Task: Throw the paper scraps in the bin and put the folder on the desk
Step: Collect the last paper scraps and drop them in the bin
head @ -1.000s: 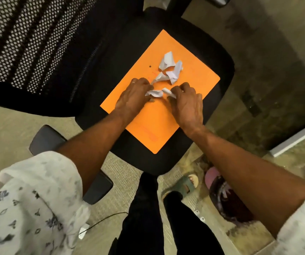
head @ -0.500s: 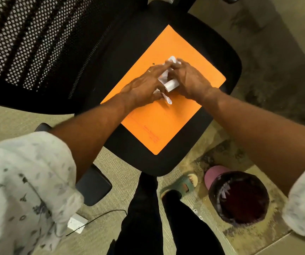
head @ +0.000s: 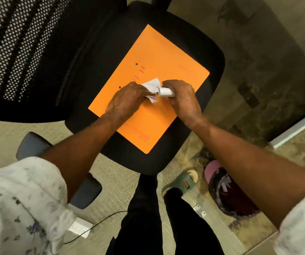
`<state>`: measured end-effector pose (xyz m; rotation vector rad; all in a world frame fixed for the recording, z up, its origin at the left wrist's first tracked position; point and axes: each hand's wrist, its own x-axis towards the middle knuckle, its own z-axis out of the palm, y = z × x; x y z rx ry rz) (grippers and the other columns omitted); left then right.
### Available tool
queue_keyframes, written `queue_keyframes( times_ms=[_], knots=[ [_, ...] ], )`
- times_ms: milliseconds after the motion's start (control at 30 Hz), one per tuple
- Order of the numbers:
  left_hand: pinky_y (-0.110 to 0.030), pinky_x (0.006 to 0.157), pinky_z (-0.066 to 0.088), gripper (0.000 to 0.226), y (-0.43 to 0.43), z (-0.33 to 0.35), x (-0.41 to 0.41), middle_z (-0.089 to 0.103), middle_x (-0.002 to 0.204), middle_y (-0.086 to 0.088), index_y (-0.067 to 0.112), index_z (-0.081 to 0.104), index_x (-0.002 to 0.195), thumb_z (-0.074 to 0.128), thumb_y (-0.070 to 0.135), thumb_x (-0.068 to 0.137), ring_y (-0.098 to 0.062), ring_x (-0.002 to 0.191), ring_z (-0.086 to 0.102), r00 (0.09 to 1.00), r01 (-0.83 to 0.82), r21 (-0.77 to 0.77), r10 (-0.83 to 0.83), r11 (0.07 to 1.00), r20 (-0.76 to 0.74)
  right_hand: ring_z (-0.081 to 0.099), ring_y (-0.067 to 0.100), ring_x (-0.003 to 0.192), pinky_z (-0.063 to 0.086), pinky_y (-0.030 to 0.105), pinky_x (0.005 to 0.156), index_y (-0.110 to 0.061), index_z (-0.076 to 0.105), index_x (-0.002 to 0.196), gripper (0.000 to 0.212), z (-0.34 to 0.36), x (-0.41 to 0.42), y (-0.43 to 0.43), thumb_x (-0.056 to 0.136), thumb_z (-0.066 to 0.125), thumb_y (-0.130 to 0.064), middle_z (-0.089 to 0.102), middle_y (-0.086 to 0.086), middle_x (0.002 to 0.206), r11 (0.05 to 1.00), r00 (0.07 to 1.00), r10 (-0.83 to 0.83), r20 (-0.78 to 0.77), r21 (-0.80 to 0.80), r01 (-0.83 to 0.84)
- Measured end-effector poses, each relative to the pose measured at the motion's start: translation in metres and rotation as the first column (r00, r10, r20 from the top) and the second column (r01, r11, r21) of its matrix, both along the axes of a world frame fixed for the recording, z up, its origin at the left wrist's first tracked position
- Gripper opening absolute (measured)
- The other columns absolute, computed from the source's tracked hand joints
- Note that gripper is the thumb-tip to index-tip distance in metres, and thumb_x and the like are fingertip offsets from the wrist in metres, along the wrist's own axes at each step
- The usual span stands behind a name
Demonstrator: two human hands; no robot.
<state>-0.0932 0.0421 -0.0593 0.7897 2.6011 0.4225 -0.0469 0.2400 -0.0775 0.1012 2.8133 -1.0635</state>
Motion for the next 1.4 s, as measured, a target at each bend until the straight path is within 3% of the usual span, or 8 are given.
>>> queue_keyframes(
  times_ms=[200,367,567,700,833,1000,1133,1400],
  knots=[
    [-0.038,0.102,0.050,0.029,0.001,0.016,-0.001,0.072,0.127,-0.005,0.019,0.074,0.123,0.060,0.012,0.100,-0.022,0.118,0.065,0.996,-0.087,0.088,0.088,0.992,-0.002,0.063,0.011,0.081,0.054,0.036,0.074,-0.015,0.076,0.096,0.010,0.016,0.017,0.041,0.088,0.070,-0.017,0.073,0.000,0.087,0.906,0.916,-0.396,0.064,-0.133,0.401],
    [-0.024,0.080,0.053,0.019,0.041,0.030,0.006,0.075,0.104,-0.007,0.009,0.077,0.112,0.068,0.011,0.095,-0.015,0.091,0.067,0.976,-0.218,0.366,0.204,0.905,0.077,0.064,0.024,0.075,0.047,0.029,0.064,-0.009,0.074,0.095,0.023,0.020,0.064,0.097,0.092,0.071,-0.031,0.072,0.009,0.083,0.722,0.730,-0.670,0.136,-0.108,0.683],
    [-0.031,0.077,0.055,0.012,0.159,0.035,0.056,0.069,0.093,0.015,0.019,0.076,0.103,0.073,0.021,0.092,0.007,0.086,0.063,0.959,-0.252,0.527,0.136,0.812,0.249,0.071,0.023,0.083,0.056,0.037,0.080,-0.012,0.077,0.097,0.018,0.034,0.143,0.159,0.090,0.073,-0.029,0.077,0.009,0.090,0.452,0.479,-0.858,0.186,-0.171,0.875],
    [-0.023,0.068,0.052,0.039,0.246,0.035,0.124,0.067,0.099,0.011,0.016,0.060,0.114,0.076,0.040,0.088,-0.009,0.088,0.067,0.931,-0.165,0.535,-0.048,0.829,0.362,0.071,0.023,0.087,0.059,0.041,0.083,-0.019,0.076,0.096,0.011,0.036,0.218,0.194,0.090,0.074,-0.028,0.076,0.009,0.093,0.251,0.294,-0.929,0.224,-0.200,0.947],
    [-0.033,0.072,0.053,0.049,0.307,0.023,0.201,0.070,0.097,0.001,0.017,0.056,0.125,0.079,0.032,0.085,-0.016,0.083,0.067,0.878,-0.057,0.461,-0.175,0.886,0.445,0.073,0.027,0.093,0.059,0.039,0.084,-0.014,0.076,0.103,0.017,0.022,0.306,0.213,0.090,0.075,-0.023,0.077,0.010,0.099,0.027,0.092,-0.949,0.301,-0.212,0.977],
    [-0.021,0.072,0.049,0.050,0.343,-0.005,0.285,0.071,0.106,-0.009,0.014,0.058,0.134,0.078,0.017,0.088,-0.015,0.087,0.060,0.825,0.107,0.332,-0.270,0.937,0.497,0.065,0.018,0.079,0.052,0.027,0.065,-0.008,0.073,0.108,0.024,-0.012,0.400,0.214,0.090,0.075,-0.022,0.070,0.003,0.087,-0.284,-0.180,-0.885,0.430,-0.191,0.940],
    [-0.036,0.087,0.055,0.049,0.361,-0.043,0.340,0.072,0.113,-0.013,0.012,0.064,0.130,0.080,0.012,0.085,-0.023,0.098,0.064,0.793,0.204,0.240,-0.303,0.949,0.529,0.064,0.019,0.082,0.050,0.026,0.065,-0.006,0.071,0.114,0.032,-0.051,0.458,0.215,0.088,0.077,-0.024,0.068,0.005,0.094,-0.457,-0.334,-0.803,0.493,-0.151,0.876],
    [-0.036,0.092,0.054,0.044,0.382,-0.134,0.401,0.070,0.127,-0.011,0.016,0.062,0.134,0.073,0.019,0.091,-0.030,0.117,0.066,0.784,0.395,0.095,-0.389,0.914,0.484,0.064,0.024,0.088,0.059,0.043,0.083,-0.003,0.066,0.123,0.042,-0.134,0.510,0.219,0.086,0.079,-0.018,0.068,0.012,0.103,-0.647,-0.392,-0.641,0.660,-0.188,0.739]
  ],
)
